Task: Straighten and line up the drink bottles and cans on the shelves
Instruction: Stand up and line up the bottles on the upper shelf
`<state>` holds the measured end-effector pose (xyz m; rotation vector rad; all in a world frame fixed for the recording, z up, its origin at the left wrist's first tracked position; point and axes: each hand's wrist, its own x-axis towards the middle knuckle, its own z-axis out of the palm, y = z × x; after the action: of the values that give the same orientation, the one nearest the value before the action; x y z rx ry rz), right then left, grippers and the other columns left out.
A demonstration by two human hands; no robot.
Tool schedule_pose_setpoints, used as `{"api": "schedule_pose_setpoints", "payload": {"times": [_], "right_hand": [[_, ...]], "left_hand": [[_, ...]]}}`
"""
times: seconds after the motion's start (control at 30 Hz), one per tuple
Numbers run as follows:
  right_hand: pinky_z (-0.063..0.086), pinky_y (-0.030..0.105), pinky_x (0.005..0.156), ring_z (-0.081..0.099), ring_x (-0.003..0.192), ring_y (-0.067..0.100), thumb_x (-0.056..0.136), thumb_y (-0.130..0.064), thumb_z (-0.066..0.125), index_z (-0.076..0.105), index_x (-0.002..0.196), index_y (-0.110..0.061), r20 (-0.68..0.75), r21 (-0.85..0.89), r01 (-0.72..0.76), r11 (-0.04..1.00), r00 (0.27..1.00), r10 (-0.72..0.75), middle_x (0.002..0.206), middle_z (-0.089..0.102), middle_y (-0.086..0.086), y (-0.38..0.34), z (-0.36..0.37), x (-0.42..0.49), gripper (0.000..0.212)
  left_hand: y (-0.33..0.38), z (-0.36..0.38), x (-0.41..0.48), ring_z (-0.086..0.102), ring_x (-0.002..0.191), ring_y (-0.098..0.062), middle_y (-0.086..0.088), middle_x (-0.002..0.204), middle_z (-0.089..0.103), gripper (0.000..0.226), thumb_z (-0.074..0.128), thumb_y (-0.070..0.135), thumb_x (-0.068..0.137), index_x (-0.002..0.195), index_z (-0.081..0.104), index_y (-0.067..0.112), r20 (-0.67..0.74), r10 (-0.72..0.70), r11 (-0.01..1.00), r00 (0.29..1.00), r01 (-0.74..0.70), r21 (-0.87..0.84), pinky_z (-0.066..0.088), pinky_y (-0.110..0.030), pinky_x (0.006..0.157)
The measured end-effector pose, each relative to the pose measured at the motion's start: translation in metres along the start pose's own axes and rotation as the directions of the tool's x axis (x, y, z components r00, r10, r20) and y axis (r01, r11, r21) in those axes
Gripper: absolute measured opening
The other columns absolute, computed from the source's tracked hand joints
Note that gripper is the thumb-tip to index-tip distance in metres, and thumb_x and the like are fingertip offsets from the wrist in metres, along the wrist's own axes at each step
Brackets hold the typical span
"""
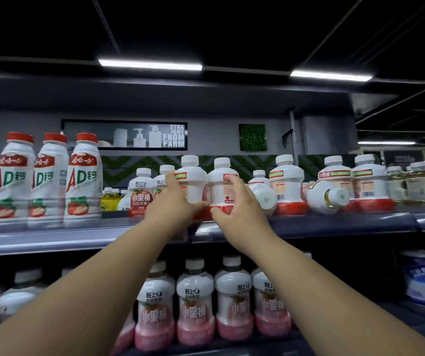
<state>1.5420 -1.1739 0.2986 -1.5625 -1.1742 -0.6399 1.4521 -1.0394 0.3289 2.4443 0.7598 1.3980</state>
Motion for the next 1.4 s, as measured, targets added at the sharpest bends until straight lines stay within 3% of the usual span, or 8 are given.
{"api": "schedule_pose_setpoints", "payload": {"times": [0.23,0.37,0.53,0.77,0.93,1.13,1.23,1.4], "right_hand": [[0.037,0.036,0.107,0.036,0.137,0.026,0.085,-0.032,0.065,0.004,0.156,-0.028,0.061,-0.158,-0.046,0.986,0.997,0.056,0.158,0.026,0.003,-0.007,0.015,0.022,0.094],[0.042,0.034,0.099,0.046,0.126,0.025,0.086,-0.032,0.066,0.009,0.156,-0.031,-0.002,-0.136,-0.045,0.990,0.999,0.045,0.147,0.039,0.004,-0.009,0.019,0.024,0.090],[0.046,0.044,0.100,0.048,0.128,0.029,0.087,-0.044,0.063,-0.011,0.156,-0.027,0.031,-0.307,-0.148,0.940,0.986,0.165,0.155,0.032,0.007,-0.013,0.028,0.036,0.102],[0.046,0.040,0.091,0.054,0.119,0.032,0.086,-0.050,0.064,-0.010,0.156,-0.021,0.007,-0.320,-0.228,0.920,0.970,0.243,0.143,0.047,0.012,-0.018,0.040,0.051,0.106],[0.051,0.043,0.086,0.058,0.103,0.034,0.085,-0.025,0.059,0.007,0.151,-0.017,-0.014,-0.326,-0.223,0.919,0.973,0.231,0.128,0.056,0.014,-0.030,0.042,0.060,0.084],[0.047,0.038,0.088,0.058,0.112,0.029,0.077,-0.056,0.073,-0.006,0.153,-0.017,0.137,-0.283,-0.297,0.912,0.929,0.344,0.134,0.055,0.009,-0.034,0.055,0.071,0.117],[0.044,0.036,0.083,0.058,0.114,0.029,0.075,-0.064,0.072,0.002,0.152,-0.016,0.162,-0.311,-0.289,0.905,0.923,0.350,0.132,0.057,0.006,-0.031,0.060,0.071,0.115],[0.046,0.041,0.090,0.057,0.119,0.027,0.064,-0.078,0.071,0.013,0.146,-0.026,0.120,-0.243,-0.240,0.940,0.954,0.274,0.138,0.053,0.001,-0.034,0.056,0.058,0.114]], "left_hand": [[-0.036,-0.029,0.011,0.059,0.102,-0.028,-0.004,0.115,0.057,0.095,0.082,0.049,0.072,0.139,0.021,0.019,0.050,-0.026,0.996,0.998,0.030,-0.078,0.051,-0.046,0.090],[-0.063,-0.050,0.019,0.060,0.104,-0.027,-0.005,0.119,0.059,0.103,0.085,0.046,0.069,0.143,0.019,0.021,0.082,-0.041,0.993,0.996,0.050,-0.110,0.051,-0.044,0.093],[-0.080,-0.061,0.018,0.061,0.102,-0.025,-0.003,0.121,0.060,0.094,0.080,0.054,0.072,0.141,0.021,0.026,0.101,-0.002,0.998,0.995,0.008,-0.063,0.051,-0.042,0.091],[-0.083,-0.055,0.014,0.058,0.117,-0.029,-0.005,0.135,0.057,0.098,0.074,0.066,0.072,0.142,0.023,0.021,-0.022,-0.006,0.999,1.000,0.005,-0.051,0.048,-0.041,0.092],[-0.089,-0.058,0.021,0.060,0.111,-0.029,-0.007,0.132,0.057,0.093,0.076,0.057,0.075,0.142,0.024,0.020,0.041,-0.023,0.993,0.999,0.028,-0.116,0.050,-0.043,0.093],[-0.094,-0.060,0.023,0.061,0.099,-0.026,-0.006,0.123,0.062,0.080,0.061,0.067,0.080,0.135,0.024,0.023,0.099,0.030,0.996,0.995,-0.038,0.077,0.052,-0.044,0.087],[-0.095,-0.053,0.015,0.063,0.105,-0.028,-0.002,0.124,0.063,0.091,0.057,0.081,0.072,0.135,0.022,0.025,0.032,0.065,0.990,0.997,-0.069,0.122,0.051,-0.042,0.083],[-0.098,-0.053,0.018,0.062,0.106,-0.029,-0.004,0.123,0.063,0.078,0.062,0.071,0.077,0.129,0.027,0.024,0.016,0.042,0.997,0.999,-0.042,0.059,0.051,-0.045,0.086]]}}
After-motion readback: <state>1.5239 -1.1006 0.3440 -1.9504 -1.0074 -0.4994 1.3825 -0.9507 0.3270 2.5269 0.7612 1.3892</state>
